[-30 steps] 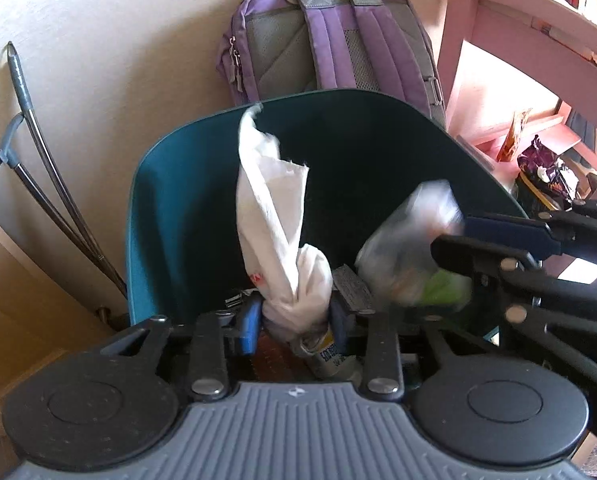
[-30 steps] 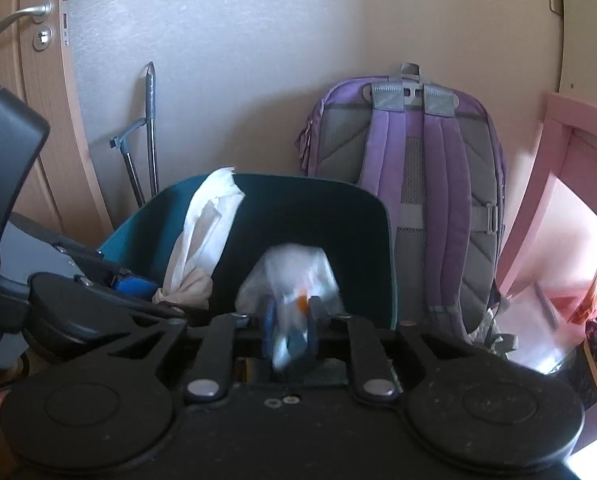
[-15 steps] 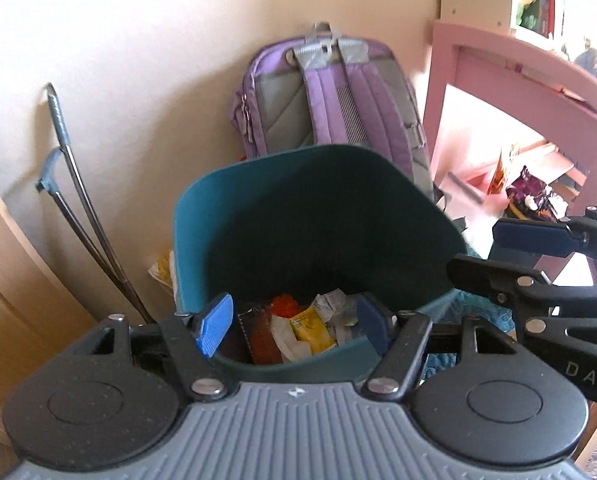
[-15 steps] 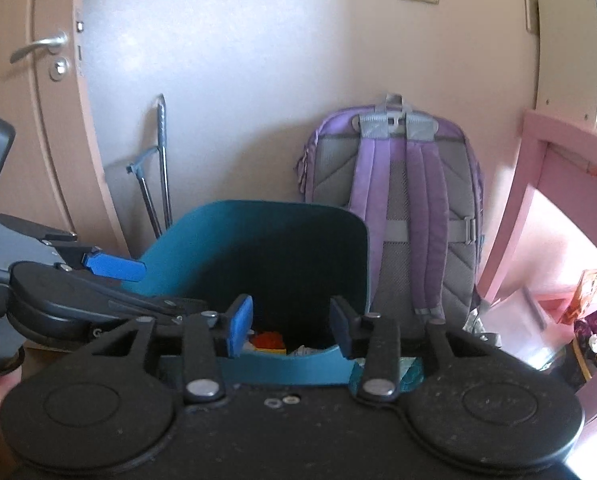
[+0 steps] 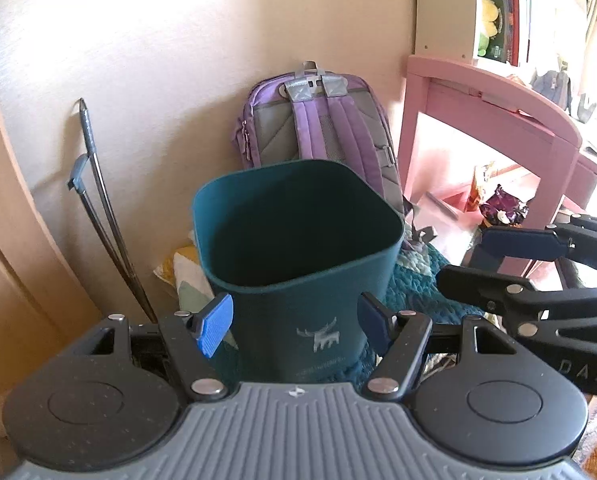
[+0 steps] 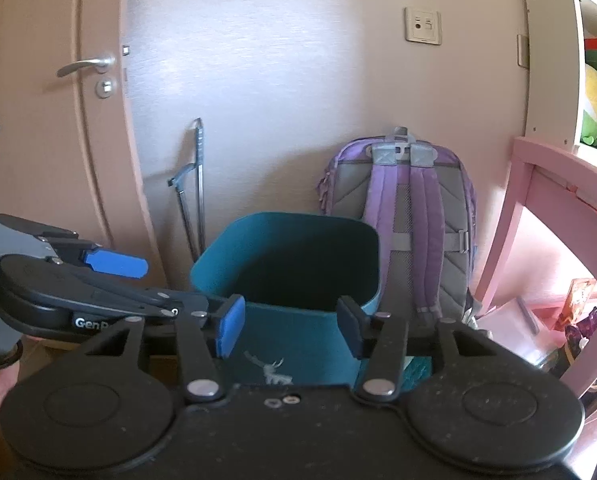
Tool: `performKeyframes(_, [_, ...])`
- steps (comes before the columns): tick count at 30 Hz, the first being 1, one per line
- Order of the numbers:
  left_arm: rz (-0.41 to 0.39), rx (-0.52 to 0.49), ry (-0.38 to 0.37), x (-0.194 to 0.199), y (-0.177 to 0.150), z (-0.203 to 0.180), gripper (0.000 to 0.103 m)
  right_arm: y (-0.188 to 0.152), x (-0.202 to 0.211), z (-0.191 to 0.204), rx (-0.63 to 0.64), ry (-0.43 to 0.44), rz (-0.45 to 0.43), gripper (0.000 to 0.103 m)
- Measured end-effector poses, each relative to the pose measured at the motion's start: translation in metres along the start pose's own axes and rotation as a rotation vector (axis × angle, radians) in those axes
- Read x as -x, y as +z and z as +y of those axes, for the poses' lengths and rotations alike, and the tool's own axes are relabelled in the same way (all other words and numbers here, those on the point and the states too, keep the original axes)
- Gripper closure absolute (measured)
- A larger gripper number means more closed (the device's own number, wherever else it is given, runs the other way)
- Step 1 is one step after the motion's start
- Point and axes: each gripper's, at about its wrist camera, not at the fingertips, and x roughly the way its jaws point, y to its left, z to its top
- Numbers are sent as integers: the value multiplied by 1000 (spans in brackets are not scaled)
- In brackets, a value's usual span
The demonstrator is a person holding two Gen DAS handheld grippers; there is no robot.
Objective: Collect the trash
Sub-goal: 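Withdraw both tools from the bin and lower them to the trash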
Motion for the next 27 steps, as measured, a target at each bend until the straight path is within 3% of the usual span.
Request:
performKeyframes(9, [1, 19, -9, 23, -49, 11, 34, -37, 15, 18, 15, 52, 38, 48])
performKeyframes(12, [-1, 2, -10, 24, -68, 12, 24, -55, 13, 23, 22, 76, 61, 45])
performKeyframes(14, [-1, -17, -23, 23, -84, 11, 24, -71, 8, 25, 18, 111, 95, 43])
performKeyframes(19, [48, -48, -59, 7, -126, 10, 24, -117, -12, 28, 21, 129, 179, 41])
performKeyframes(25, [105, -16, -84, -31, -172, 19, 23, -167, -48, 29, 4, 114, 250, 38])
performKeyframes(27, [123, -15, -90, -49, -189, 22, 19, -184, -64, 28, -3, 110, 274, 38])
